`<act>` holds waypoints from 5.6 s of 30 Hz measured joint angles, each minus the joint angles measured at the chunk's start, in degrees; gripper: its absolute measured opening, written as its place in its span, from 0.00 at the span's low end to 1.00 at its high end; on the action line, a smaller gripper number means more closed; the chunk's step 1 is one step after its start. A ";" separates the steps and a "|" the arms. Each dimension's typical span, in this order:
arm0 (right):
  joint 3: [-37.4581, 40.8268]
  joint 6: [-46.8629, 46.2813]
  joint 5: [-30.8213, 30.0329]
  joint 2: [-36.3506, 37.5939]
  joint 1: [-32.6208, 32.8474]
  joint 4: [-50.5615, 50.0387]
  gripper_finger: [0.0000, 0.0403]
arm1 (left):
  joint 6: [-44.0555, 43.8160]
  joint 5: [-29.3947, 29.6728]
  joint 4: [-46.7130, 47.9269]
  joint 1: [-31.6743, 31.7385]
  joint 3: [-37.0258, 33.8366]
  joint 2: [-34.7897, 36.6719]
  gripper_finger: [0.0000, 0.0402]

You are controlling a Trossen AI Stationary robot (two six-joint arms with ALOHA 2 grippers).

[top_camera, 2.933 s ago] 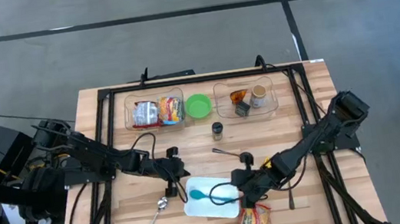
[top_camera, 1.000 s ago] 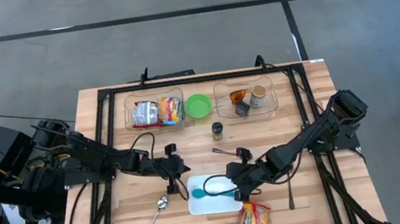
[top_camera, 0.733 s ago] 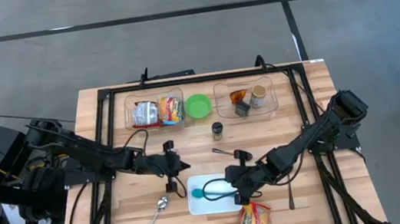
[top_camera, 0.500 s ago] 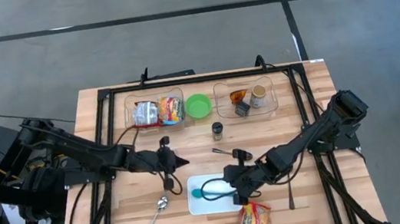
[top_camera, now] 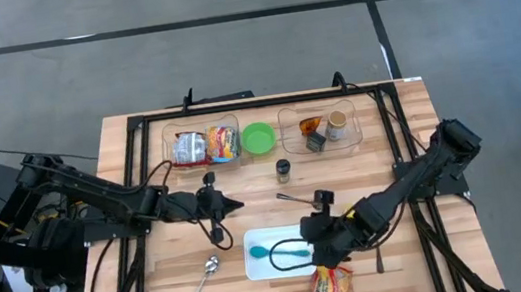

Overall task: Pick & Place Food Item
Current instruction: Put the yellow seasoning into the right transparent bin

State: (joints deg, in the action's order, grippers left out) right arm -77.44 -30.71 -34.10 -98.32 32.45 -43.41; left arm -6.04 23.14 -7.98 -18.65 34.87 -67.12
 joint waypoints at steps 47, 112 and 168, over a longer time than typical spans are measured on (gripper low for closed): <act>-2.21 -38.35 17.38 0.13 1.22 -35.42 0.00 | -0.22 0.00 0.02 0.00 0.00 -0.10 0.01; 12.10 -48.12 25.10 25.90 -4.86 -25.93 0.01 | -0.22 0.00 -0.18 0.00 0.00 -0.12 0.01; 12.08 -37.65 29.85 8.27 -8.13 -22.60 0.69 | -0.22 -0.02 0.04 0.00 -0.02 -0.12 0.01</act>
State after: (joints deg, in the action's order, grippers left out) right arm -65.36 -68.36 -4.25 -90.06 24.32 -66.00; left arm -6.26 23.11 -7.94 -18.65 34.85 -67.24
